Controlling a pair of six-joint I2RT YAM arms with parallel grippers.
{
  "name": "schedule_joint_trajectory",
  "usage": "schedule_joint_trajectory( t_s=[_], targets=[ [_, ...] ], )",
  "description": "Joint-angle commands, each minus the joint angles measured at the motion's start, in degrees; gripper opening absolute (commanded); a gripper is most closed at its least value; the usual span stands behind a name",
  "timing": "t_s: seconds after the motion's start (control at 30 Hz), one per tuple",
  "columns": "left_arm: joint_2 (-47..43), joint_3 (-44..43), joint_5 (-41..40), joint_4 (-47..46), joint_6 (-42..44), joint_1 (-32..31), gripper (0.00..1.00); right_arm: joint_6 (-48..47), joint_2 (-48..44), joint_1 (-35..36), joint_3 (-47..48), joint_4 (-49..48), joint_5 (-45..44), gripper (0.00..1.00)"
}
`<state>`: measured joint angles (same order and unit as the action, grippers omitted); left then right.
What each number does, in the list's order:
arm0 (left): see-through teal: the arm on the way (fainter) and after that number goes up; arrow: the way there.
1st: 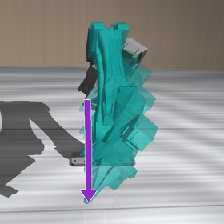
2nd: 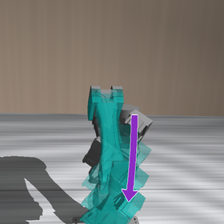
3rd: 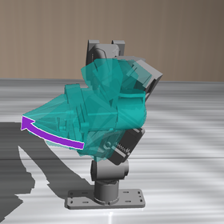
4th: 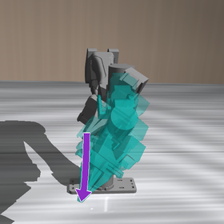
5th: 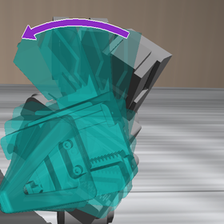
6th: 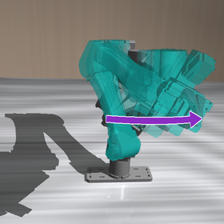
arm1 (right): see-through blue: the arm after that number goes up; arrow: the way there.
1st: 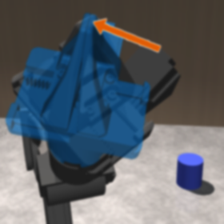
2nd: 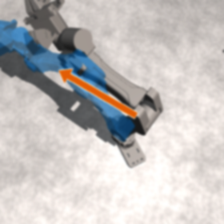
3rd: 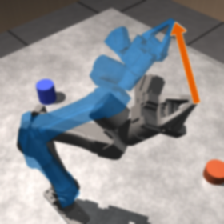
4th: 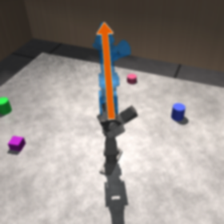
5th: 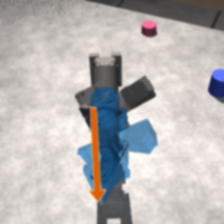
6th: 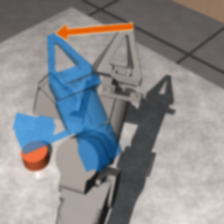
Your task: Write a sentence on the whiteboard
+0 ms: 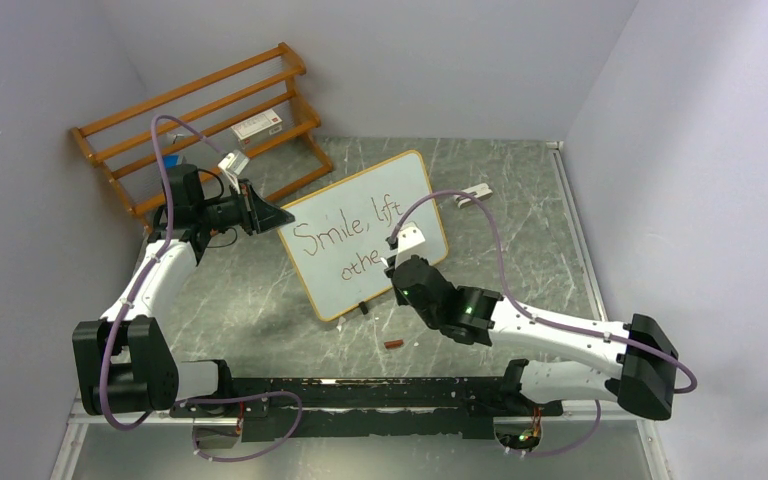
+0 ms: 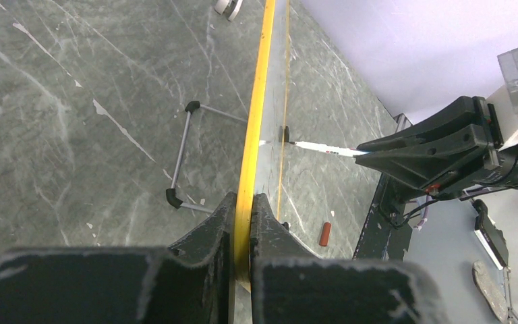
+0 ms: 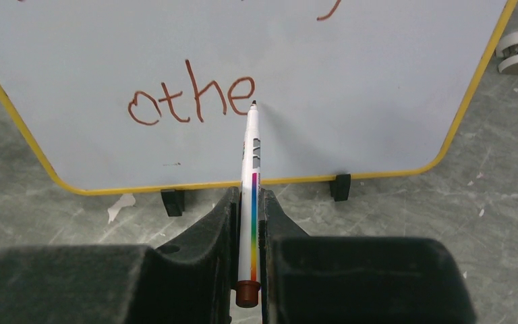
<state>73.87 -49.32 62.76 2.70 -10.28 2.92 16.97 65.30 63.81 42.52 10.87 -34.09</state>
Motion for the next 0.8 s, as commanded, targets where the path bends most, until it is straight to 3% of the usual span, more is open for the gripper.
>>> schedule_joint_trajectory(
  t_s=[0.0,0.47,0.77],
  targets=[
    [2.7,1.4,-10.6,4.4,5.5,-0.3,0.05,-1.2,-0.9,-0.7,-0.1,-3.6,-1.2,0.00],
    [2.8,1.3,-10.4,4.5,5.5,-0.3,0.05,-2.0,2.3,-2.5,0.6,-6.5,-0.1,0.00],
    [2.8,1.3,-10.6,4.6,5.6,-0.3,0.05,-0.2,3.3,-3.1,0.7,-2.6,1.1,0.00]
  ],
)
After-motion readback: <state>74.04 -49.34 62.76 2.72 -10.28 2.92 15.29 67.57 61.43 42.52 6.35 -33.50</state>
